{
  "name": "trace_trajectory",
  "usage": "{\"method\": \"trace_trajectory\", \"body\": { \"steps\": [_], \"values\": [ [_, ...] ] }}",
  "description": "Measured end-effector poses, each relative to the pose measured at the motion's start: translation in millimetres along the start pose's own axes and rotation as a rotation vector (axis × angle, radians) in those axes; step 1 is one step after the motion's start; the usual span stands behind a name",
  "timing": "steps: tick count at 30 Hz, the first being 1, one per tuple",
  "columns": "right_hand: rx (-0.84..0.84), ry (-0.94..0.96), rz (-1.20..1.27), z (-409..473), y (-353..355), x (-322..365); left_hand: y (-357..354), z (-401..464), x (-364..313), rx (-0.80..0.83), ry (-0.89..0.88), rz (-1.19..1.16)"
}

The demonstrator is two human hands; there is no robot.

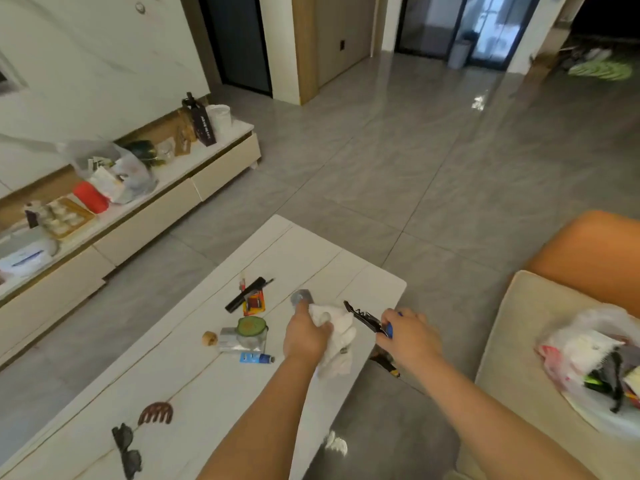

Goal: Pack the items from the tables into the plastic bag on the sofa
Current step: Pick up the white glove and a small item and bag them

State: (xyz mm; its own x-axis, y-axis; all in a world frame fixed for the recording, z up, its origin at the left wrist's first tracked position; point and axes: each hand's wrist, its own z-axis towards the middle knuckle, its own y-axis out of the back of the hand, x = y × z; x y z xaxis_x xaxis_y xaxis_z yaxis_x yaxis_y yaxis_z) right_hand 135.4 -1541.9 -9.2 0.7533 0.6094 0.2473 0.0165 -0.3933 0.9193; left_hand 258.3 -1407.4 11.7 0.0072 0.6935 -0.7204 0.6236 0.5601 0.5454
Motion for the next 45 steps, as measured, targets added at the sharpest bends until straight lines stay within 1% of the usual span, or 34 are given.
{"method": "trace_trajectory", "body": {
  "steps": [6,8,14,20,24,28,32,37,41,45],
  "values": [
    [-0.044,-0.127,0.038,-10,43,-89,-64,-20,-72,0.081,-0.083,-0.002],
    [-0.062,-0.177,0.06,-15,56,-116,-87,-26,-94,0.115,-0.111,-0.048],
    [-0.12,-0.326,0.074,-35,88,-188,-147,-46,-143,0.259,-0.181,-0.052],
    [-0.173,-0.521,0.141,-60,97,-241,-199,-52,-179,0.403,-0.291,0.087],
    [-0.204,-0.669,0.178,-79,93,-271,-237,-50,-197,0.518,-0.343,0.14],
    [-0.235,-0.849,0.268,-94,90,-292,-272,-46,-222,0.661,-0.396,0.203],
    [-0.267,-1.005,0.345,-96,88,-308,-303,-36,-248,0.769,-0.449,0.258],
    [-0.238,-1.163,0.414,-93,80,-321,-339,-25,-263,0.826,-0.459,0.301],
    [-0.211,-1.224,0.463,-89,76,-340,-370,-31,-272,0.873,-0.445,0.362],
    [-0.175,-1.245,0.519,-81,73,-373,-415,-36,-283,0.849,-0.427,0.406]
  ]
}}
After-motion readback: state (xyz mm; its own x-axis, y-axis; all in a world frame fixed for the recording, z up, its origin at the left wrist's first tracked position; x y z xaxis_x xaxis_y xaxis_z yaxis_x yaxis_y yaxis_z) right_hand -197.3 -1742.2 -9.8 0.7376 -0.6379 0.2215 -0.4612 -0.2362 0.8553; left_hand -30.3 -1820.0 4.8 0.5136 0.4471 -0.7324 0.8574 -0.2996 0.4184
